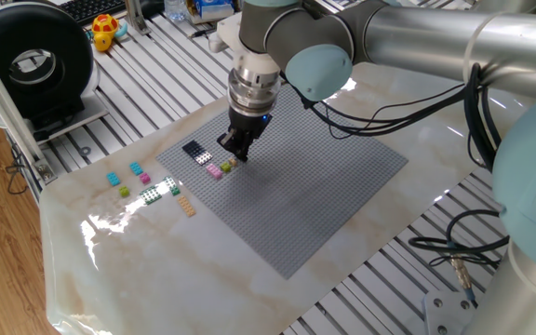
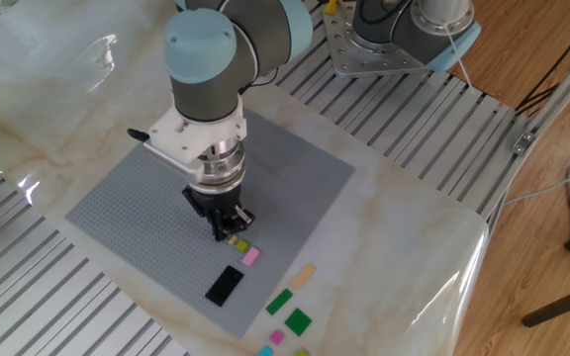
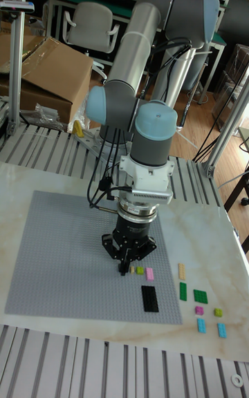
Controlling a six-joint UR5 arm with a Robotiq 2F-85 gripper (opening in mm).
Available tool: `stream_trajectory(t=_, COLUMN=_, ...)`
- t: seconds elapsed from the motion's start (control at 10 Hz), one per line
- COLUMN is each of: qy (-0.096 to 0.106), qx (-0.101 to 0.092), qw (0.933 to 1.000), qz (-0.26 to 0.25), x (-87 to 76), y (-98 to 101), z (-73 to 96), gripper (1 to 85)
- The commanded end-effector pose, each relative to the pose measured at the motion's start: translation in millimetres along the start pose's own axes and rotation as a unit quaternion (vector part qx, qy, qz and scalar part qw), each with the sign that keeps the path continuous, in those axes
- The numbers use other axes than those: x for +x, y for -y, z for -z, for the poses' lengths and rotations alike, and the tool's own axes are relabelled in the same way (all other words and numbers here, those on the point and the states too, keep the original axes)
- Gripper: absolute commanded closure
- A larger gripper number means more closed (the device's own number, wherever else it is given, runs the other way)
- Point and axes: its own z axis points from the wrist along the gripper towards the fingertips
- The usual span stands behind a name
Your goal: Stack small Lego blocks randomly, one at a time
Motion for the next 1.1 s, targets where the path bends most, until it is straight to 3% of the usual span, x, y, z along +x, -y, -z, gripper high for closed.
stream_trajectory(t=0.0, qy=0.001, qx=-0.006, qw=1.0, qz=-0.002, x=-1.8, y=-0.6, z=0.3, gripper=84.3)
stream_trajectory(t=0.4, qy=-0.003, qx=0.0, qw=1.0, qz=0.008, x=0.3, y=3.9, z=4.6, gripper=84.3)
stream_trajectory(t=0.5, qy=-0.006, qx=0.008, qw=0.9999, qz=0.012, x=2.0, y=8.1, z=6.7, gripper=78.3)
stream_trajectory(t=0.7, qy=0.001, qx=-0.011, qw=0.9998, qz=0.018, x=-2.1, y=-3.2, z=5.0, gripper=52.0)
stream_trajectory(t=1.0, qy=0.001, qx=-0.011, qw=0.9996, qz=0.024, x=-3.4, y=-2.1, z=11.3, gripper=48.7)
